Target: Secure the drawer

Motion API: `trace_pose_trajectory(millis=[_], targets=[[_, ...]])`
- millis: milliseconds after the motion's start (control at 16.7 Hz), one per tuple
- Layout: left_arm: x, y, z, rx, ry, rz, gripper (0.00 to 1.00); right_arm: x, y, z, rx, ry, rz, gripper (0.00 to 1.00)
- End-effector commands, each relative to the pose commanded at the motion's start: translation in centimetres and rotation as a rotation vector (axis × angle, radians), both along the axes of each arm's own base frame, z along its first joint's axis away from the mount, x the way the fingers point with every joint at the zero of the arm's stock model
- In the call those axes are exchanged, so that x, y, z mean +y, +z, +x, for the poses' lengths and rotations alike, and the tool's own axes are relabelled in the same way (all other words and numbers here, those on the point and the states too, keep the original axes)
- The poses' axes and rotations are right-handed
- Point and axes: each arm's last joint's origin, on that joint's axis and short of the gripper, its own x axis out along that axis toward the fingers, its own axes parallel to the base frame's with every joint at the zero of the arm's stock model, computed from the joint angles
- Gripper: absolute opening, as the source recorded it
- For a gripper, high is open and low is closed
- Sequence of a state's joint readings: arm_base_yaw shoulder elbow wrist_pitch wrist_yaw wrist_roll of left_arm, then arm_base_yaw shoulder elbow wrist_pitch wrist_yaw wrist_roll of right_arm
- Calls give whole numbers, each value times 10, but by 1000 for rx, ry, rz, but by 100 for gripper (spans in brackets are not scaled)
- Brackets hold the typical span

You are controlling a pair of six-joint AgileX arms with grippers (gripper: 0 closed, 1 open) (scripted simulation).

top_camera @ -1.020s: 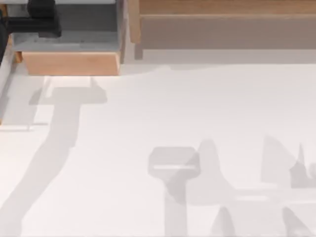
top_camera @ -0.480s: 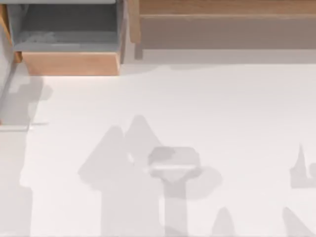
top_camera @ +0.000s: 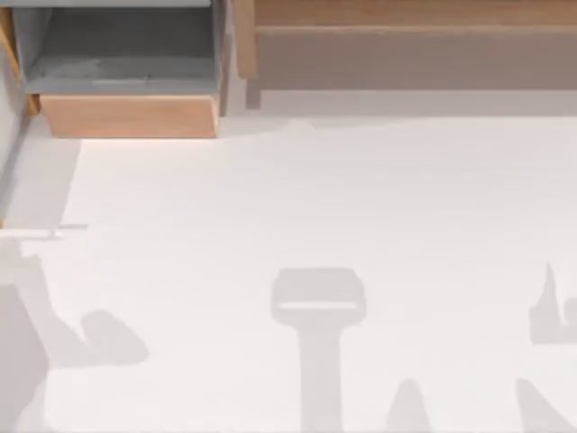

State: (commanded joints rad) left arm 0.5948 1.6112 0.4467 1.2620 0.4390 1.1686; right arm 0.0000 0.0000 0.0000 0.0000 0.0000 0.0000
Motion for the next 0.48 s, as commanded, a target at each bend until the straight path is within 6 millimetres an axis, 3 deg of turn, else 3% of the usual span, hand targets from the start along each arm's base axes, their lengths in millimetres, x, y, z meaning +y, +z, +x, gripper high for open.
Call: trace_pose_trajectory(millis=[240,480], targets=[[22,-41,-13,79,-57,225,100,0,0,0,0,0,0,100],[26,-70,-13,118,-149,349,100,0,0,0,0,0,0,100]])
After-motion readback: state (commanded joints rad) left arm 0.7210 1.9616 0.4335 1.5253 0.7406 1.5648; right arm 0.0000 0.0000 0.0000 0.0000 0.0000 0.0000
